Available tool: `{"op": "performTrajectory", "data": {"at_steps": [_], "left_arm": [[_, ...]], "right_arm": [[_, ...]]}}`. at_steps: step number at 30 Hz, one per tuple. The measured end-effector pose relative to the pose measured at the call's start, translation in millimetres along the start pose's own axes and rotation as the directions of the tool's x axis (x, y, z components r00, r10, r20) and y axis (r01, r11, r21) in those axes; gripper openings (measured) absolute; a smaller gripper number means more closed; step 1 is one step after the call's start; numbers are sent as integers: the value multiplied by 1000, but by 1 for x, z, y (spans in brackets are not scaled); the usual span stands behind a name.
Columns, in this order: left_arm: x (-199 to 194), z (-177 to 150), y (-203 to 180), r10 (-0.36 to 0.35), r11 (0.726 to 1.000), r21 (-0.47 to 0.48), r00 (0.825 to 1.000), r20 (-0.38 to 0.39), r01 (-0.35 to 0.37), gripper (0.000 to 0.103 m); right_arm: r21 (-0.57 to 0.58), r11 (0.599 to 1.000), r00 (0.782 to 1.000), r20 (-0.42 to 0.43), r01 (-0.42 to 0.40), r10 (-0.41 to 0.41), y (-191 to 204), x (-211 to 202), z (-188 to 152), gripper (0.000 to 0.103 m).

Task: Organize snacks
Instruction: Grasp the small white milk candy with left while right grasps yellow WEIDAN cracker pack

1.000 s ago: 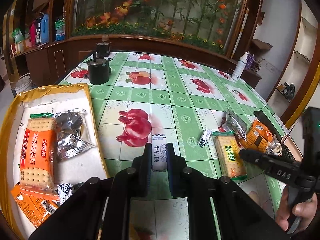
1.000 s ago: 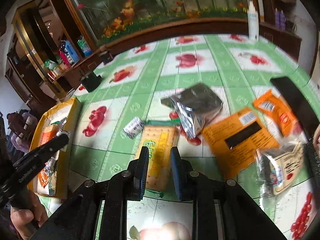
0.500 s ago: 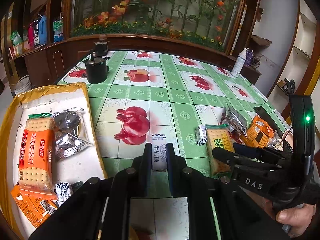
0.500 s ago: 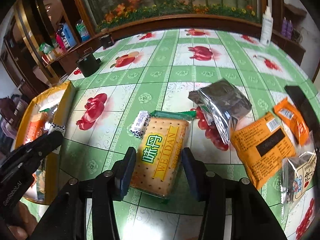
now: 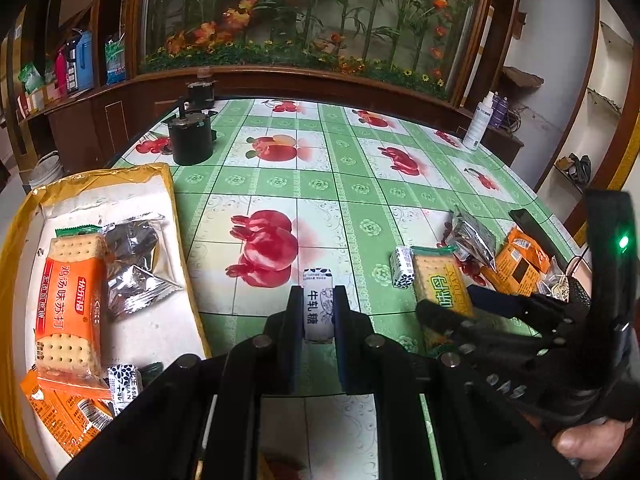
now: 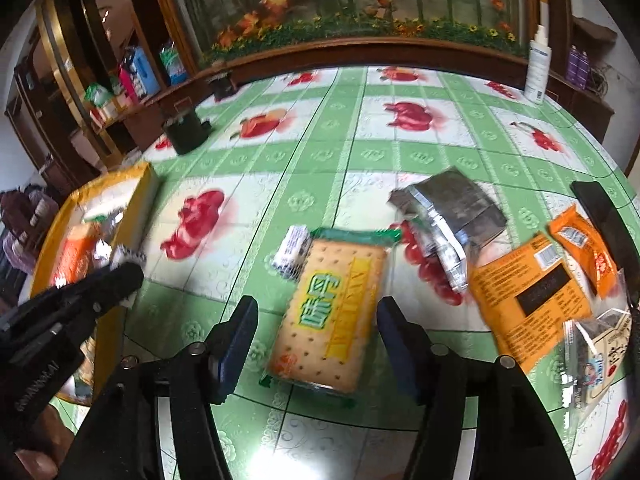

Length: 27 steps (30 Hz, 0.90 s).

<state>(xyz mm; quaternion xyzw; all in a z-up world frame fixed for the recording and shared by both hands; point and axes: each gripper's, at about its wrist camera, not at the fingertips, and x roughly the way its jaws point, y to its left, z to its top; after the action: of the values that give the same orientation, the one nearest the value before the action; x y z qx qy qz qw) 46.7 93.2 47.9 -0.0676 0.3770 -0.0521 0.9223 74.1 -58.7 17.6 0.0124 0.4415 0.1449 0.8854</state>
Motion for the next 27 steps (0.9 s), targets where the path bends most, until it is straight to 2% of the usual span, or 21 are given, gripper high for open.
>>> {"op": "performTrajectory", "data": {"at_steps": [3,7,19,27], "left_arm": [[0,0,0,-1,1000,0,1000,1,1,13],[0,0,1,0,1000,-4,1000,2,0,13],[-1,0,2,2,1000,-8,1000,3,-2,13],[-1,0,2,4,1000,-8,1000,2,-4,13]], "right_arm": [[-26,999,999,-18,27,-27,3,7,-3,66],[-21,999,999,-11,45,-45,-5,5,-5,53],[29,1000,997,83,-10,7,-16,-26,-6,50],[-21,1000,1000,-28,-1,1,-9,-9,-13,51]]}}
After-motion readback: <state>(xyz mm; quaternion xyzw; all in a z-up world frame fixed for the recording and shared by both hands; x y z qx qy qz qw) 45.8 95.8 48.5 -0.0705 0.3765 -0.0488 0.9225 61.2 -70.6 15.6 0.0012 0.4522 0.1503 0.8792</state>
